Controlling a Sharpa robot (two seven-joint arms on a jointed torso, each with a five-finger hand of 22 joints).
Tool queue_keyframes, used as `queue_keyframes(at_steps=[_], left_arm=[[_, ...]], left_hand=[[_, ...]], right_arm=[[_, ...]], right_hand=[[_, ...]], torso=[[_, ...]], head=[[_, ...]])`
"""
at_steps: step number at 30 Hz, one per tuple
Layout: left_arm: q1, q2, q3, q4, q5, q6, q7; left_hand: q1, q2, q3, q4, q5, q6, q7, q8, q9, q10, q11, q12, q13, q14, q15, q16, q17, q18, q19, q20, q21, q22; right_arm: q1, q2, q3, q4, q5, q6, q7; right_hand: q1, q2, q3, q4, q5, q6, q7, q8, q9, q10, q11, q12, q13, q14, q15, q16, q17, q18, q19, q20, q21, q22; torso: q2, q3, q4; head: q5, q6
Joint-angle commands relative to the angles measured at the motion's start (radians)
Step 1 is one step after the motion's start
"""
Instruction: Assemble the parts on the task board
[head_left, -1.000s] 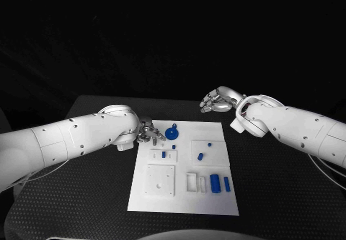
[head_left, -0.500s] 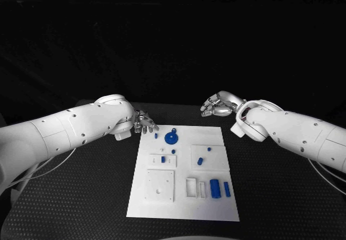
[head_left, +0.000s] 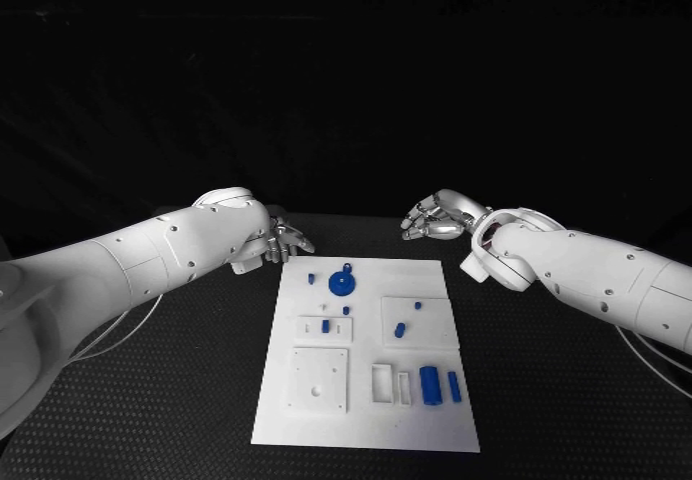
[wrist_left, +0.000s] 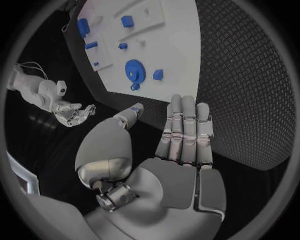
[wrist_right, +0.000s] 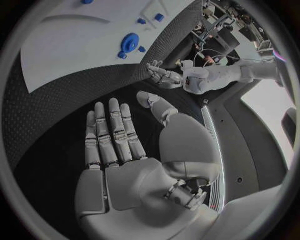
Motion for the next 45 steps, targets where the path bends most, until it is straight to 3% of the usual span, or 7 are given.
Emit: queue_keyframes(at_steps=[1, 4, 6, 13, 20, 30, 45], left_arm=[[-0.005, 0.013, -0.002, -0.024, -0.020, 0.066, 0.030], [-0.007, 0.023, -0.003, -0.040, -0.021, 0.059, 0.040], [-0.012, 0.034, -0.003, -0.055, -0.021, 0.065, 0.042], [-0.020, 0.062, -0.008, -0.101, -0.022, 0.095, 0.042], [-0.027, 0.071, -0.010, -0.111, -0.014, 0.126, 0.050], [-0.043, 0.085, -0.014, -0.123, -0.009, 0.158, 0.055], [-0.044, 0.080, -0.015, -0.115, 0.000, 0.178, 0.054]], left_hand=[[-0.007, -0.002, -0.024, 0.006, 0.000, -0.019, 0.004, 0.009, -0.007, -0.018, 0.007, -0.017, -0.005, -0.015, 0.016, -0.016, -0.002, -0.009, -0.021, -0.041, -0.013, 0.000], [-0.002, -0.007, -0.045, -0.001, -0.001, -0.019, 0.000, 0.018, -0.010, -0.019, 0.007, -0.021, -0.005, -0.017, 0.019, -0.019, 0.001, -0.006, -0.026, -0.037, -0.016, 0.002], [-0.004, -0.022, -0.051, 0.002, -0.001, -0.020, 0.001, 0.022, -0.013, -0.018, 0.006, -0.022, -0.005, -0.017, 0.020, -0.020, 0.003, -0.004, -0.026, -0.036, -0.018, 0.003], [-0.008, -0.019, -0.054, 0.021, -0.001, -0.015, 0.002, 0.034, -0.019, -0.012, 0.006, -0.024, -0.003, -0.013, 0.020, -0.020, 0.008, -0.001, -0.023, -0.035, -0.019, 0.005], [0.000, 0.004, -0.065, 0.023, 0.000, -0.013, 0.000, 0.043, -0.026, -0.014, 0.006, -0.028, -0.002, -0.017, 0.021, -0.022, 0.013, 0.000, -0.028, -0.033, -0.022, 0.008], [0.021, 0.060, -0.103, -0.004, 0.009, 0.009, -0.008, 0.059, -0.053, -0.012, 0.003, -0.036, 0.001, -0.019, 0.022, -0.028, 0.024, 0.000, -0.034, -0.032, -0.030, 0.016], [0.028, 0.094, -0.122, -0.030, 0.024, 0.027, -0.014, 0.064, -0.075, -0.006, 0.000, -0.039, 0.004, -0.016, 0.020, -0.030, 0.034, -0.001, -0.032, -0.033, -0.037, 0.022]], right_arm=[[0.001, -0.002, 0.000, 0.006, 0.007, -0.010, -0.002], [0.001, -0.004, 0.000, 0.007, 0.007, -0.012, -0.002], [0.001, -0.004, 0.000, 0.007, 0.007, -0.013, -0.002], [0.002, 0.003, 0.001, 0.009, 0.008, -0.013, -0.001], [0.002, 0.004, 0.001, 0.008, 0.009, -0.014, -0.001], [0.002, 0.008, 0.001, 0.008, 0.009, -0.014, 0.000], [0.002, 0.007, 0.001, 0.007, 0.010, -0.014, 0.000]], right_hand=[[-0.006, -0.001, -0.006, 0.002, -0.005, -0.006, 0.000, -0.002, -0.001, -0.002, 0.002, 0.004, -0.001, -0.001, -0.006, -0.001, 0.001, -0.016, -0.004, -0.002, -0.003, 0.004], [-0.007, 0.002, -0.006, 0.003, -0.005, -0.006, 0.000, -0.001, -0.001, -0.002, 0.001, 0.004, -0.001, -0.001, -0.006, -0.001, 0.001, -0.016, -0.003, -0.002, -0.003, 0.005], [-0.007, 0.002, -0.006, 0.003, -0.005, -0.006, 0.000, -0.001, -0.001, -0.002, 0.001, 0.004, -0.001, -0.001, -0.006, -0.001, 0.001, -0.016, -0.003, -0.002, -0.003, 0.005], [-0.006, 0.003, -0.005, 0.003, -0.005, -0.006, -0.001, -0.001, -0.001, -0.002, 0.001, 0.004, -0.001, -0.001, -0.007, -0.001, 0.001, -0.016, -0.003, -0.003, -0.003, 0.005], [-0.005, 0.002, -0.004, 0.002, -0.005, -0.006, -0.001, -0.001, -0.001, -0.002, 0.000, 0.004, -0.001, -0.002, -0.007, -0.002, 0.001, -0.016, -0.004, -0.003, -0.004, 0.005], [-0.005, 0.002, -0.004, 0.002, -0.005, -0.006, -0.001, -0.001, -0.001, -0.002, 0.000, 0.004, -0.001, -0.002, -0.007, -0.002, 0.001, -0.016, -0.004, -0.003, -0.004, 0.006], [-0.005, 0.001, -0.004, 0.002, -0.005, -0.006, -0.001, -0.001, -0.001, -0.003, 0.000, 0.004, -0.001, -0.002, -0.007, -0.002, 0.001, -0.016, -0.004, -0.003, -0.004, 0.006]], torso=[[0.007, -0.0005, -0.0057], [0.011, -0.0003, -0.0086], [0.013, 0.0000, -0.0092], [0.020, 0.0010, -0.0120], [0.021, 0.0010, -0.0123], [0.019, 0.0000, -0.0122], [0.019, 0.0011, -0.0105]], head=[[0.006, 0.006], [0.009, 0.008], [0.010, 0.009], [0.016, 0.013], [0.014, 0.011], [0.012, 0.009], [0.009, 0.004]])
